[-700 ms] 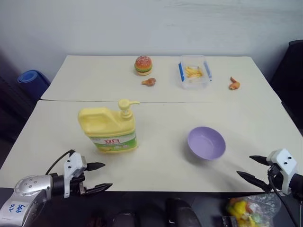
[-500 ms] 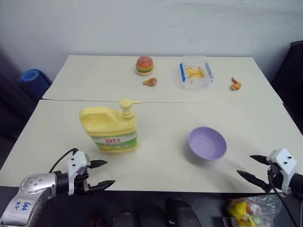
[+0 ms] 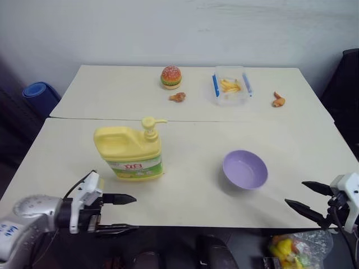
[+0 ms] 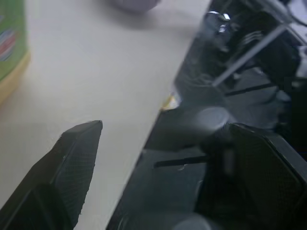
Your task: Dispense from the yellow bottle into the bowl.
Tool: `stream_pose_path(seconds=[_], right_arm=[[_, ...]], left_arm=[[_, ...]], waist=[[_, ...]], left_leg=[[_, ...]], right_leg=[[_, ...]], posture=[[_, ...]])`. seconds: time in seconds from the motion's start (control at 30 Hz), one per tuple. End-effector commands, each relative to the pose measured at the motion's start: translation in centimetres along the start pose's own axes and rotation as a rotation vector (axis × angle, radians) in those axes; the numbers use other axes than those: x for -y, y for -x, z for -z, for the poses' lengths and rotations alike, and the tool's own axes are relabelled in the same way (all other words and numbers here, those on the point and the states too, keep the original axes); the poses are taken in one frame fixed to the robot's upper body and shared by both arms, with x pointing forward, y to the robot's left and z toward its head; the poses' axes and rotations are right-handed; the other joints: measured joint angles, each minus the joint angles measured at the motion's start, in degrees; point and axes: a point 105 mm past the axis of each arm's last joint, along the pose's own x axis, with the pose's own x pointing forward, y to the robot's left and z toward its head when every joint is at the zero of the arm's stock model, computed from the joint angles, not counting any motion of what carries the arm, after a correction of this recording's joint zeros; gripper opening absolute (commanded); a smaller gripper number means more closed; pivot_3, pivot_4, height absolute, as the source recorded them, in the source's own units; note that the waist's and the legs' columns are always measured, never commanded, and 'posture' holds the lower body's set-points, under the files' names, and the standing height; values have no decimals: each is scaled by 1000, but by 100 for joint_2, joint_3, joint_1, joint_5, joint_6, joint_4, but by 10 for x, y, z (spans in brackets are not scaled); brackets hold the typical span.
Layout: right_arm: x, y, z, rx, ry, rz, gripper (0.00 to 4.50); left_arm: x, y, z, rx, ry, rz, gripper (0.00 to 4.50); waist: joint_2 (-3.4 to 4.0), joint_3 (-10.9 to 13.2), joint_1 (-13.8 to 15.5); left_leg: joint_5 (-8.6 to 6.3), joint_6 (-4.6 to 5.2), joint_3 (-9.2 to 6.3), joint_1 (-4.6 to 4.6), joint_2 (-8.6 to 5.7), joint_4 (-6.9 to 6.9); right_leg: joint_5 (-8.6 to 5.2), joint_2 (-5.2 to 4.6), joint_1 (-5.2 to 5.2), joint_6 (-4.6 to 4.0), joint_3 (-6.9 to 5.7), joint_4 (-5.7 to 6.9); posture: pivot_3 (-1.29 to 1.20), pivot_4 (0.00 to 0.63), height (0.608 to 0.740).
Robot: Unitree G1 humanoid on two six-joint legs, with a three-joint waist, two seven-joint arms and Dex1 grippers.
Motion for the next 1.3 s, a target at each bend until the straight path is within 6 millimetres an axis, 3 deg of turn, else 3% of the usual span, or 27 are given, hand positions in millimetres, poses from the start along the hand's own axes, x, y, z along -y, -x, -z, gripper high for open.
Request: stream_pose_path(seconds=[0.03,0.2,0.33,0.57,0.77,0.93,1.03,1.27,1.3], right_arm=[[-21,-1,-33,30,94,-92,4425],[-41,-31,-55,42,210,-191,4425],[-42,-59,-57,33,210,-201,4425],[-45,-90,-41,-14,240,-236,4425],[-63,-107,-23,-37,267,-272,4425],[-52,-123,-9,-76,326,-186,4425],[-46,-130,-5,-73,324,-155,3873],[-49,-137,-8,-30,292,-160,1585],[-51,-137,-10,-22,286,-169,1585]], left_arm=[[9,9,-45,0,-163,60,4500],[6,12,-101,-4,-394,96,4500],[7,5,-120,-40,-505,178,4500],[2,-8,-132,-101,-591,278,4500],[0,-8,-138,-110,-611,278,4500],[-2,-7,-137,-115,-616,273,4500],[-3,-9,-139,-107,-621,270,4500],[-4,-11,-142,-98,-632,272,4500],[-4,-11,-142,-97,-633,272,4500]], waist=[[4,6,2],[-14,16,2],[-24,21,-13],[-38,39,23],[-45,46,10],[-49,49,-3],[-48,50,-3],[-48,51,3],[-48,51,3]], left_leg=[[0,0,1,1,-3,0],[8,-12,5,6,-5,1],[15,-23,24,6,-10,3],[16,-27,32,-9,-7,10],[15,-27,31,-16,-1,37],[15,-28,28,-15,0,47],[15,-27,28,-15,1,49],[15,-27,27,-16,2,55],[15,-27,27,-16,1,55]], right_leg=[[-1,0,0,-1,1,4],[4,73,5,7,-2,0],[2,90,-2,3,-6,1],[-2,109,-13,-3,-14,-6],[-2,111,-14,-2,-10,11],[-2,111,-14,-2,-5,19],[-2,111,-14,-2,-5,21],[-1,112,-14,-2,-3,25],[-1,112,-14,-2,-3,25]], posture=[[0,150,740],[0,150,740],[0,150,740],[0,150,740],[0,150,740],[0,150,740],[0,150,740],[0,150,740],[0,150,740]])
